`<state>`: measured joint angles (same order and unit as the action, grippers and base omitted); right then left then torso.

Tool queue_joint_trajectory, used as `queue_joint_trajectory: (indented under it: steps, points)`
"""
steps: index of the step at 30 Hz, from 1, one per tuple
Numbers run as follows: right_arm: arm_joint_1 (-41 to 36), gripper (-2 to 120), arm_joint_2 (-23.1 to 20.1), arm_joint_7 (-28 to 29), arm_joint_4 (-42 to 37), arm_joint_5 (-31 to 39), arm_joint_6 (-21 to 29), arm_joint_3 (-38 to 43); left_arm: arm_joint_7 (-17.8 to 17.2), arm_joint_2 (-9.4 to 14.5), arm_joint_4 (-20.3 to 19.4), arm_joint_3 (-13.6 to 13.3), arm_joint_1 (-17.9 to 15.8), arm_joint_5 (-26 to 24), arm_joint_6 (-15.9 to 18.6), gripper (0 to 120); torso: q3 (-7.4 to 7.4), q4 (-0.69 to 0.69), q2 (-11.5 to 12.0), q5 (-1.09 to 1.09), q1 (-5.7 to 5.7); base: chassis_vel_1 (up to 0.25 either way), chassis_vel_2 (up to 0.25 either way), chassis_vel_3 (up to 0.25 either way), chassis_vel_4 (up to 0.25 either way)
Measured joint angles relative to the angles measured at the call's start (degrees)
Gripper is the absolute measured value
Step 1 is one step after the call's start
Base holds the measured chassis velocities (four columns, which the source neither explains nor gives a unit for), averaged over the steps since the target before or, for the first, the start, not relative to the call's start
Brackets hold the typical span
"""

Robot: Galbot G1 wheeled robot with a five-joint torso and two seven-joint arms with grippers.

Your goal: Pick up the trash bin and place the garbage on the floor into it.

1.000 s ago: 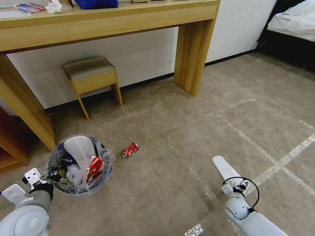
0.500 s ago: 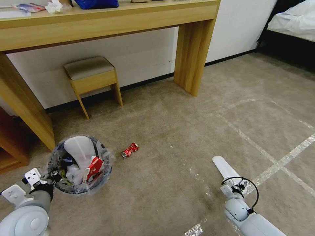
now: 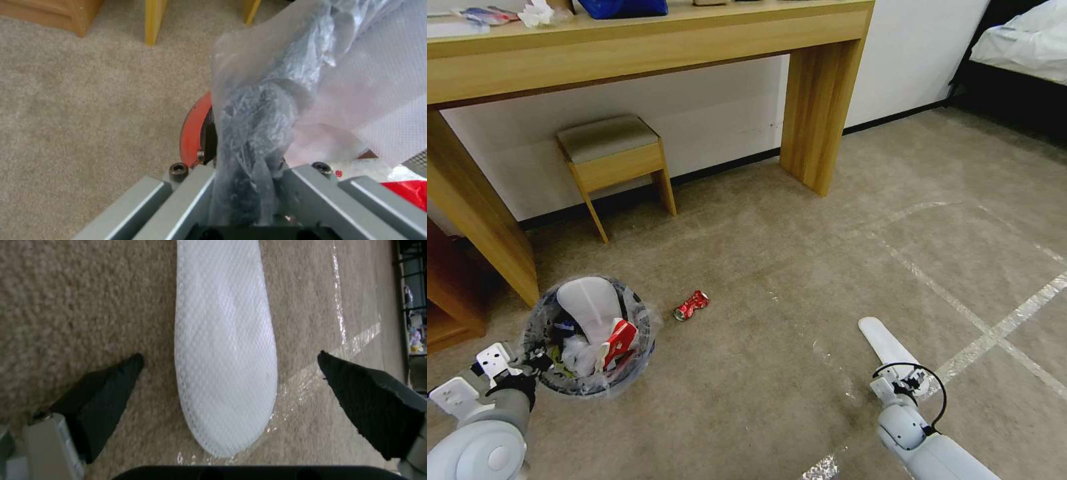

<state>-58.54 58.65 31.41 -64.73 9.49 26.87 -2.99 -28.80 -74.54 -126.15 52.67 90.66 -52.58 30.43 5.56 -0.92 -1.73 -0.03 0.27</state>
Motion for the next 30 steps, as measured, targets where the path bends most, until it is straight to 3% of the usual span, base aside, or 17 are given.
queue_joint_trajectory:
  steps: [30]
  points:
    - [4.4, 100, -0.3, -0.7, 6.6, -0.6, -2.8, -0.3, 0.6, -1.1, 0.5, -0.3, 0.5, 1.0, -0.5, 0, 0.01, 0.00, 0.0, 0.04, 0.00, 0.000, 0.000, 0.000, 0.000]
